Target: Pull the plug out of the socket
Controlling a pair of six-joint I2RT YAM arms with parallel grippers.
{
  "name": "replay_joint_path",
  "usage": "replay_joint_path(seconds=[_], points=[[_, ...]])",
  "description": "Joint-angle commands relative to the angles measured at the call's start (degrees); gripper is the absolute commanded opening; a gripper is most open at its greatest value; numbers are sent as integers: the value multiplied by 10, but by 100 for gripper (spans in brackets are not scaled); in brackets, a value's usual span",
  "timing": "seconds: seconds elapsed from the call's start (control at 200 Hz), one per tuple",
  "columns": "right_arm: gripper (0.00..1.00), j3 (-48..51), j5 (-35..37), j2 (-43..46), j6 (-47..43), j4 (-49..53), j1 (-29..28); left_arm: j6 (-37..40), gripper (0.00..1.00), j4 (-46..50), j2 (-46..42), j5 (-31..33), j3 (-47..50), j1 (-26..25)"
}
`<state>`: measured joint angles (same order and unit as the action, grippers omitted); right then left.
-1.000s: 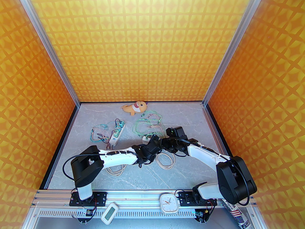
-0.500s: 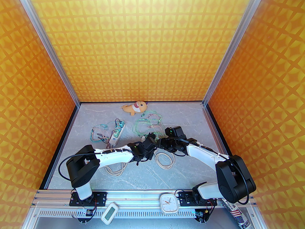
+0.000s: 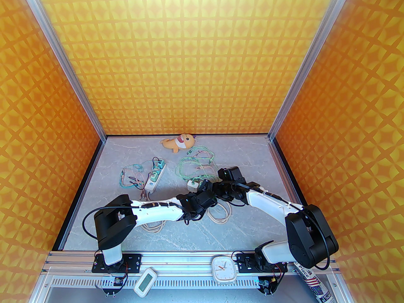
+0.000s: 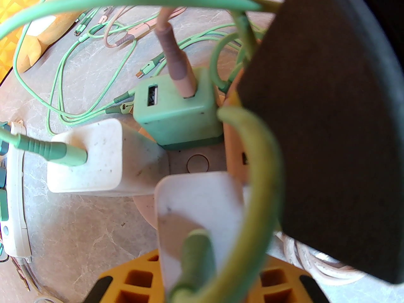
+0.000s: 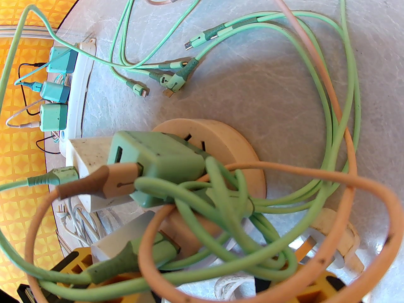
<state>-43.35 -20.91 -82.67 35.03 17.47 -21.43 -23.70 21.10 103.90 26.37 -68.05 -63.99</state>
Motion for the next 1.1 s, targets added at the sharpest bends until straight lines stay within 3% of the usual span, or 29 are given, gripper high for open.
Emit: replay_joint_path(seconds=[0.0, 0.15, 0.325, 0.39, 0.485, 0.575, 0.77, 0.965, 1.09], points=[[52, 22, 113, -47, -18, 88, -4, -1, 0, 1, -56, -38, -5, -1], [53, 4, 117, -28, -22, 99, -4, 1, 0, 15, -80, -39, -2, 1], [64, -20, 114, 14, -39, 119, -4, 5, 0, 30, -77, -43, -5, 2], [71, -29, 114, 41, -48, 127, -4, 6, 0, 34, -77, -43, -5, 2], [90, -40, 125, 82, -59, 138, -4, 1, 0, 36, -81, -43, 0, 4], [98, -50, 144, 110, -69, 161, -4, 1, 0, 43, -89, -42, 5, 4], [99, -60, 168, 151, -74, 206, -3, -3, 0, 67, -104, -43, 20, 4], [99, -49, 298, 237, -49, 242, -2, -2, 0, 106, -123, -30, 48, -1], [98, -37, 334, 275, -44, 243, 2, 7, 0, 127, -123, -8, 68, -10]])
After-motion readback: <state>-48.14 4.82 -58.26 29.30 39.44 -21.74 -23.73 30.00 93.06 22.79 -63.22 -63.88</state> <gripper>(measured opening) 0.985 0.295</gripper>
